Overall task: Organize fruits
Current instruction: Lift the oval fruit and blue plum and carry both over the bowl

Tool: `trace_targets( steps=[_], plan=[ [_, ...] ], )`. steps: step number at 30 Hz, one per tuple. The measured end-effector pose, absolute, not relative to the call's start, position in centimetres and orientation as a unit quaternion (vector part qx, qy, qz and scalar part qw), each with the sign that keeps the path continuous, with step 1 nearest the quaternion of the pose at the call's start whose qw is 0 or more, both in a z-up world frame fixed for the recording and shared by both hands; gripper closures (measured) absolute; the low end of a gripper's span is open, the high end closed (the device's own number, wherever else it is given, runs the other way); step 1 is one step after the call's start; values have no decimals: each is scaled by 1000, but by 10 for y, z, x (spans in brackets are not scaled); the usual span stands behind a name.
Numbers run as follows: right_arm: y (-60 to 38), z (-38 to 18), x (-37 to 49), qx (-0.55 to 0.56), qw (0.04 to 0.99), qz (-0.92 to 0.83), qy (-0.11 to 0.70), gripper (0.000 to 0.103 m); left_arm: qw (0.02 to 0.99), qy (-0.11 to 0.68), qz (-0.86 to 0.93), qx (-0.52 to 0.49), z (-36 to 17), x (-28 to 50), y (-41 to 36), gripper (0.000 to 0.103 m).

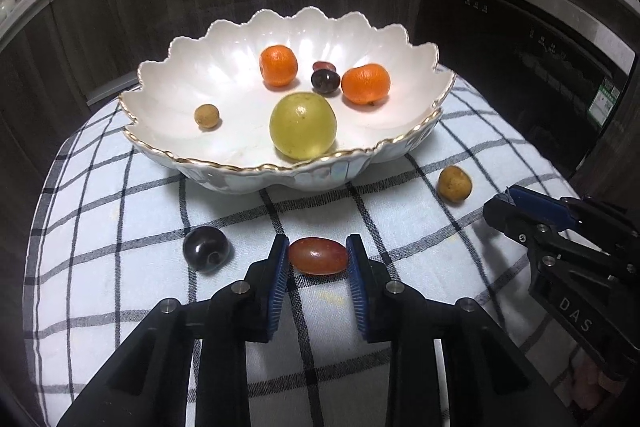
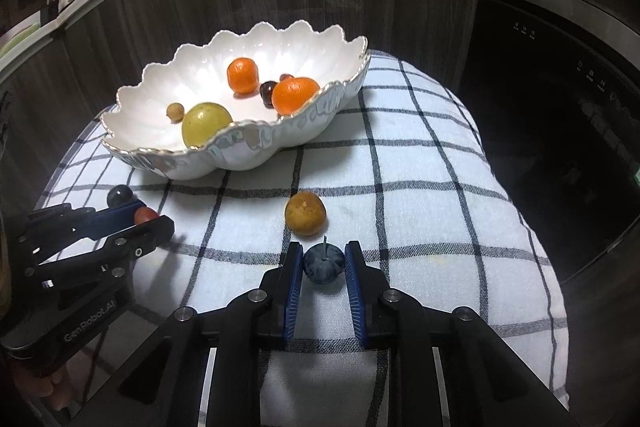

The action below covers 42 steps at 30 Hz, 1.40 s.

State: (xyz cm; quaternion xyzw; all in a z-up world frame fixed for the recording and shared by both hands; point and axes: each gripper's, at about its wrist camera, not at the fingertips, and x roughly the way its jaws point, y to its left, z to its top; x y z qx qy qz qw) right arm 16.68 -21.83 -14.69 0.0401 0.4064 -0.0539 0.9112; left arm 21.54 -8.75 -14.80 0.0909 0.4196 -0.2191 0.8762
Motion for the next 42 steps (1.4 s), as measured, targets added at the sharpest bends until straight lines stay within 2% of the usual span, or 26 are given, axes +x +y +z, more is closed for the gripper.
trace_targets(
  steps=[19, 42],
  plan=[
    [-216, -108, 160, 37, 925, -51, 374, 80, 896, 390, -195, 84, -99, 200, -76, 74],
    [-210, -63, 211, 30, 940, -22, 339, 80, 915, 364, -167, 57, -61, 238, -60, 74]
  ],
)
